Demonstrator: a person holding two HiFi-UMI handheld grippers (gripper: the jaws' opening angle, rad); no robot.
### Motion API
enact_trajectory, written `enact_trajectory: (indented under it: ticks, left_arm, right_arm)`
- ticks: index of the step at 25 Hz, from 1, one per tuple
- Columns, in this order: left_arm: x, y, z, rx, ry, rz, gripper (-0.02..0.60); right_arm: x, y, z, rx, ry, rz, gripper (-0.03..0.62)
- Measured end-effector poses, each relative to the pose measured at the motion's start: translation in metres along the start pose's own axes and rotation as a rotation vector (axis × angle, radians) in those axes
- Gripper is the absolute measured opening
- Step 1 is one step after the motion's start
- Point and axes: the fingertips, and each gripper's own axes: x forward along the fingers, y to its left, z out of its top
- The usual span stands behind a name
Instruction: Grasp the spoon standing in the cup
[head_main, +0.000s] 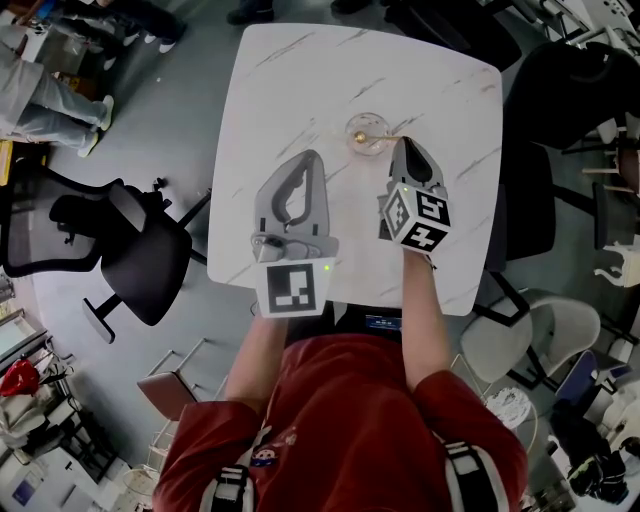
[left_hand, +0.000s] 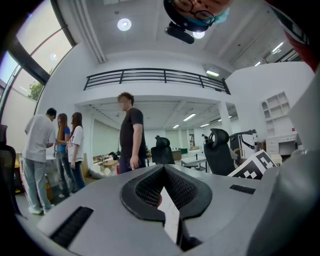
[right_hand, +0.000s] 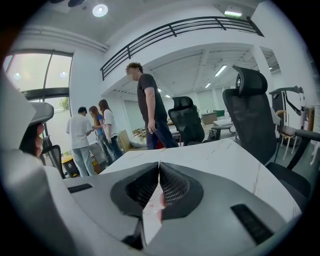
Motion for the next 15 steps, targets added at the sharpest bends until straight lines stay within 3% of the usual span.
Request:
enact_trajectory:
  ticks: [15]
  left_arm:
    - [-0.017,-0.003,0.020,-0.016,-0.047,-0.004,0.002]
  right_arm:
    - [-0.027,0.023,0.026,-0.113,-0.068,0.019,0.015]
